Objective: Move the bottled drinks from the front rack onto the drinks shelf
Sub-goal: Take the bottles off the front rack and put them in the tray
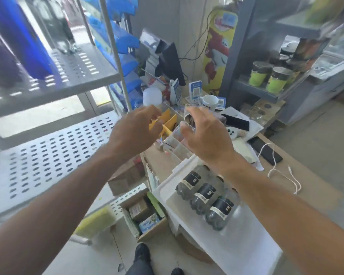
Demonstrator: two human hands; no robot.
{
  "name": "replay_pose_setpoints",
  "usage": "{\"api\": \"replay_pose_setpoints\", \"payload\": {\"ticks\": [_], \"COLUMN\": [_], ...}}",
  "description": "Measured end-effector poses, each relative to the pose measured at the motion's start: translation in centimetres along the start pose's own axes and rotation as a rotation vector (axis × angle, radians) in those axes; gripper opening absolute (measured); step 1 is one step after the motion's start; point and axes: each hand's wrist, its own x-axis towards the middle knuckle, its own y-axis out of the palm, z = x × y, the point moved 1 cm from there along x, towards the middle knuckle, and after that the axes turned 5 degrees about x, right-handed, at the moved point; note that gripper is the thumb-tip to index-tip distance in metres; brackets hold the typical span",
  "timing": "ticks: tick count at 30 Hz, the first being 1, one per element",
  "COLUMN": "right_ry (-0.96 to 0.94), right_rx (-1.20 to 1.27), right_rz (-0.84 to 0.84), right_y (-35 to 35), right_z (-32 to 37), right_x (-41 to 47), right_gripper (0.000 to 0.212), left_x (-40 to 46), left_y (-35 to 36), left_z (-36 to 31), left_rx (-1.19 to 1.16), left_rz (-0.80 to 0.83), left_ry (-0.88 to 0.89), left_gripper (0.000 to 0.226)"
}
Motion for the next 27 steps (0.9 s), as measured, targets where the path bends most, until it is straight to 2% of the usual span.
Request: {"api": "replay_pose_setpoints", "payload": {"ticks": [6, 15, 22, 27], "right_ry": [-0.214, -0.44, -0.471, -0.3], "right_rx": [-0.084, -0.183, -0.145, 0.044], "right_rz": [0.047, 0.095, 0.178, 0.256], "right_y": [0.9, 3.6, 8.8, 13.6], "right_z": [6.5, 14.5, 18.3, 19.5], "right_x": [6.2, 15.2, 23.0, 29.4], "right_gripper": [0.043, 0.044, 0.049, 0.06], "left_x": [0.6, 1.6, 3.9, 5.6], "left_y": [-6.2, -11.4, -12.5, -12.3], "left_z": [4.2, 11.5, 16.3, 19.6], "left_rx": [0.194, 0.323, 0.424, 0.421], "left_rz": [-0.152, -0.177, -0.208, -0.204], "left_ry": [-0.066, -0.199, -0.226, -0.282], "left_gripper": [0.027, 0.03, 0.032, 0.032]}}
